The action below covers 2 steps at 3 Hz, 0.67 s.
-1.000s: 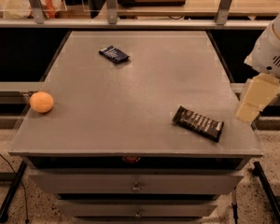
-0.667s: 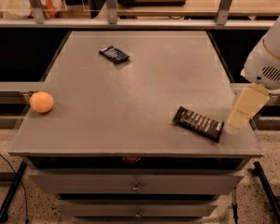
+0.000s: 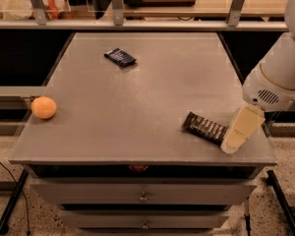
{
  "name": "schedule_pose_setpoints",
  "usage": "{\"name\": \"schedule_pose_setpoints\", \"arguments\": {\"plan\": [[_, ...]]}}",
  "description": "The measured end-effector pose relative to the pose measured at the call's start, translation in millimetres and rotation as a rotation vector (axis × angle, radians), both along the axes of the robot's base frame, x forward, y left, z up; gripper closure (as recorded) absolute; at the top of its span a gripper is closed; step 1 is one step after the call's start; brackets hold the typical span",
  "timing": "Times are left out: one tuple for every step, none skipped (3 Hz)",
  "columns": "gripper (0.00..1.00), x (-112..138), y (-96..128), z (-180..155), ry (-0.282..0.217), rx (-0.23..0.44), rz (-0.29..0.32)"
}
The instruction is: Move rxbar chocolate near rxbar blueberry
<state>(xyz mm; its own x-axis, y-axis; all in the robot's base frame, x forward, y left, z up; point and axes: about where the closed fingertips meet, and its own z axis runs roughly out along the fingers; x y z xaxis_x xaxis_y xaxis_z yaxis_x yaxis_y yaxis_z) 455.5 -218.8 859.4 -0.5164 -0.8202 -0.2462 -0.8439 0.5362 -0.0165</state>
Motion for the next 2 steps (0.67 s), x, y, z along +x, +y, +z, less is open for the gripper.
{"name": "schedule_pose_setpoints", "arguments": {"plan": [[0.00, 1, 13, -20, 0.020, 0.022, 0.017], [0.00, 3, 23, -36, 0.031, 0.024, 0.033]]}}
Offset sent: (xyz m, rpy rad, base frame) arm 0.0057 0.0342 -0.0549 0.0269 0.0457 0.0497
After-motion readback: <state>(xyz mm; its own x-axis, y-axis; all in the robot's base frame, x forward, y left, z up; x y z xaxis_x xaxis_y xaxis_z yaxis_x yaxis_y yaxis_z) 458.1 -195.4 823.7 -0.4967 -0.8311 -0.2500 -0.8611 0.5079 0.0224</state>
